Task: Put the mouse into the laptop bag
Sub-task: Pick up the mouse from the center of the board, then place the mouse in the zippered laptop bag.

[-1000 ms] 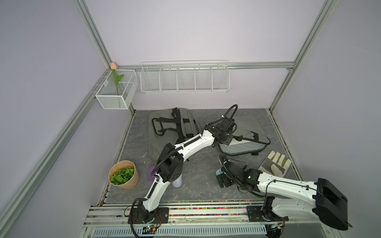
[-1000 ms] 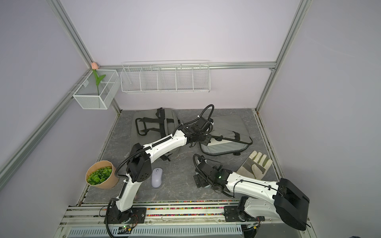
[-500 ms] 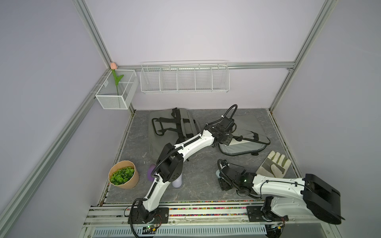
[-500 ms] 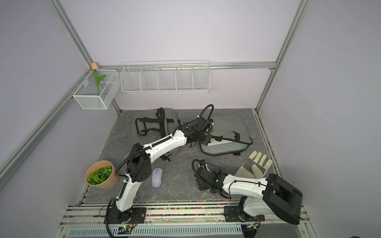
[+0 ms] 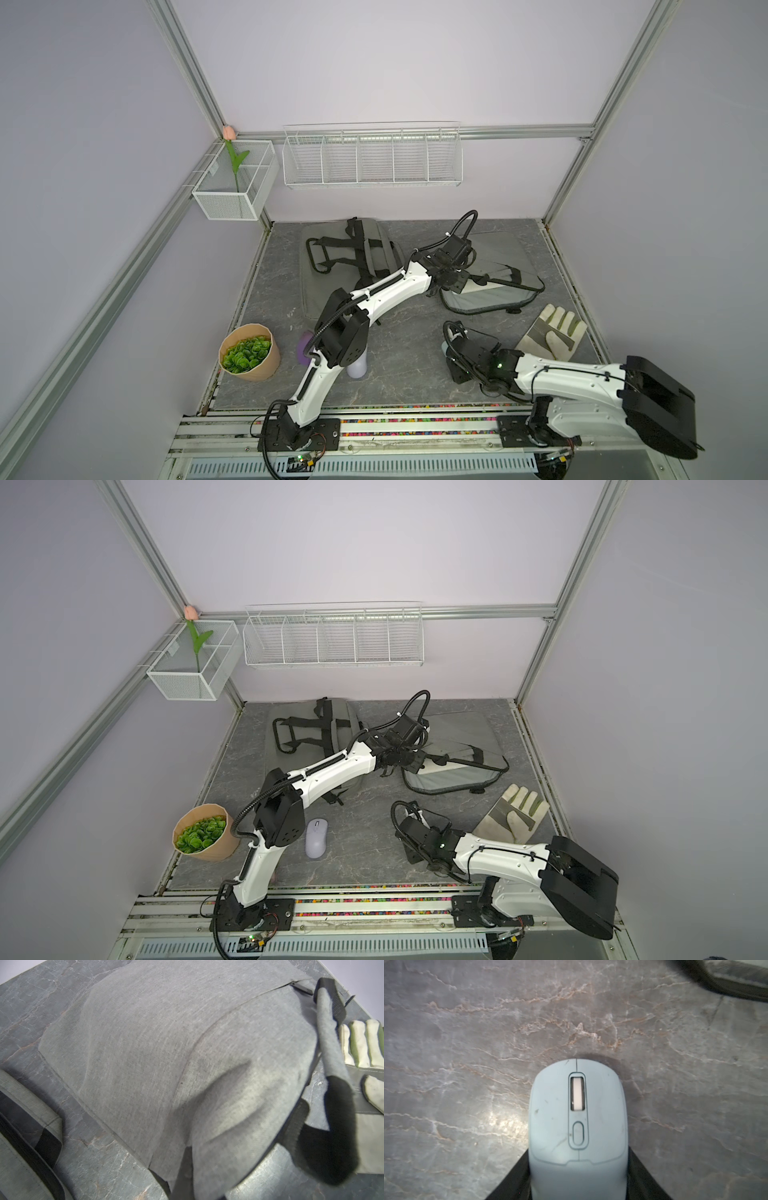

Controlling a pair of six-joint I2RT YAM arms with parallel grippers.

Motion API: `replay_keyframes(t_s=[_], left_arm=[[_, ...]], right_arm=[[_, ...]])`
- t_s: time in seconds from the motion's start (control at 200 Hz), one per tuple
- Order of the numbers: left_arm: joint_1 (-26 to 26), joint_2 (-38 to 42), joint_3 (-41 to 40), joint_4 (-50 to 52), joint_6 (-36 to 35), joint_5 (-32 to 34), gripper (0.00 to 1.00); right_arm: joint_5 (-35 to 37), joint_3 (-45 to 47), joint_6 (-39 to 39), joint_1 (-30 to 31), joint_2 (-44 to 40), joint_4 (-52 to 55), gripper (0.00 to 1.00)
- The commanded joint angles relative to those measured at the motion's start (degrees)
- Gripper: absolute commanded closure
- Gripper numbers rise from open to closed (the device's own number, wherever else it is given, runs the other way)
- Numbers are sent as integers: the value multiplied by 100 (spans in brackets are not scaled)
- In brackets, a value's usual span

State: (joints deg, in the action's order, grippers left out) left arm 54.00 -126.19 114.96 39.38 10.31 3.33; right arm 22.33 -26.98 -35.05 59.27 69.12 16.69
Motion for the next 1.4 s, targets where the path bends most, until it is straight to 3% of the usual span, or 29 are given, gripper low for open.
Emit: replay_keyframes(t_s=[0.0, 0.165, 0.29, 0.495, 0.76, 1.18, 1.25, 1.395], left_arm=[[-21, 427, -17, 89, 190, -246, 100], [-20, 454, -61, 55, 239, -404, 100], [-21, 448, -74, 26, 268, -599, 100], [-21, 433, -62, -8, 295, -610, 100], [-21, 454, -69, 0, 324, -776, 100], [-14, 528, -236, -62, 411, -863, 100], [-20, 515, -241, -60, 411, -876, 100], [-21, 490, -239, -62, 407, -926, 100]], right_arm=[[170, -84, 149, -298, -398, 298, 67], [-234, -238, 575, -1096, -845, 157, 72], [-588, -571, 940, -1673, -657, 36, 74], [-874, -973, 1249, -2107, -466, 106, 78], [-1101, -717, 1375, -2665, -617, -31, 79], [-1633, -1811, 1737, -3249, 1416, -1236, 81], [-1635, -2019, 1724, -3254, 1713, -1332, 76], [-1459, -2255, 1710, -3278, 2234, -1620, 44]])
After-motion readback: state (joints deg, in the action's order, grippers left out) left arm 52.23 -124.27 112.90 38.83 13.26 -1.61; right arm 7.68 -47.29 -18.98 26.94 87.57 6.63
